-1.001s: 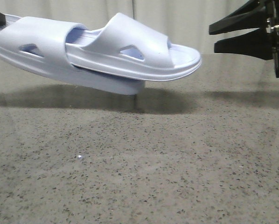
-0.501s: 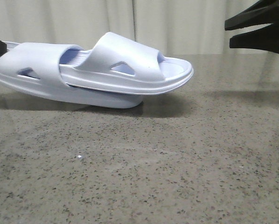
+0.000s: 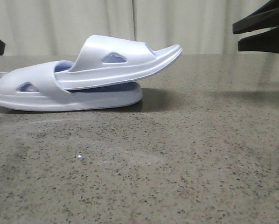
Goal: Insert blue slippers together front up
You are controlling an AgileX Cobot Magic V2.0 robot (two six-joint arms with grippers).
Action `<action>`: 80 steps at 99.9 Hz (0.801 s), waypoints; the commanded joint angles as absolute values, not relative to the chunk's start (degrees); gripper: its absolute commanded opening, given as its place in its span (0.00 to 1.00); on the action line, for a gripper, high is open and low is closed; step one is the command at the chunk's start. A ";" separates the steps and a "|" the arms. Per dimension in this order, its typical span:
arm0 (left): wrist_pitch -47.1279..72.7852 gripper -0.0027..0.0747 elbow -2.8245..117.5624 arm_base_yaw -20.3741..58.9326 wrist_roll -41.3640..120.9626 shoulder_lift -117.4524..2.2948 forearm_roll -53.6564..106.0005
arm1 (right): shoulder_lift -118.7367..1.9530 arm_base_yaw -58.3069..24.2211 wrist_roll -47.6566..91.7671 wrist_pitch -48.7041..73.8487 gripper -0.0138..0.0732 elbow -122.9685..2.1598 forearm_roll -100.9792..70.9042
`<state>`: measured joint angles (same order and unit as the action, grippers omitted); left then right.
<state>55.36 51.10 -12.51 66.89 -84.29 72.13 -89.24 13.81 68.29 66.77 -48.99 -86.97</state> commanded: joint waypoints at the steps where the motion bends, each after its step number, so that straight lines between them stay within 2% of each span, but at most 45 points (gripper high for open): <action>1: 59.56 0.57 54.88 -14.53 67.22 -80.59 74.50 | -85.76 16.90 68.78 73.89 0.37 -50.49 -88.25; 15: 62.18 0.57 56.98 -16.21 67.22 -77.02 74.50 | -81.99 21.02 68.78 74.24 0.37 -50.49 -85.95; 22: 62.32 0.53 57.04 -16.05 67.22 -75.05 74.89 | -79.86 21.30 68.78 74.01 0.37 -50.49 -85.52; 29: 62.19 0.39 57.04 -14.93 67.22 -72.59 75.16 | -77.83 20.42 68.78 73.61 0.33 -50.49 -84.71; 34: 61.09 0.25 57.04 -13.84 67.61 -70.76 75.01 | -76.43 19.30 69.04 72.32 0.26 -50.49 -83.30; 40: 58.49 0.06 57.04 -12.40 68.05 -68.07 74.30 | -74.50 17.46 69.18 69.83 0.13 -50.49 -80.68; 47: 53.37 0.05 57.04 -10.13 68.34 -64.73 73.41 | -72.37 15.57 69.41 67.03 0.03 -50.49 -78.36; 61: 39.61 0.05 56.24 -4.21 68.34 -57.75 70.86 | -67.19 11.61 69.41 59.64 0.06 -49.61 -78.32; 80: 19.51 0.05 49.53 5.95 68.34 -48.37 66.24 | -57.41 4.62 69.41 43.44 0.06 -44.69 -78.32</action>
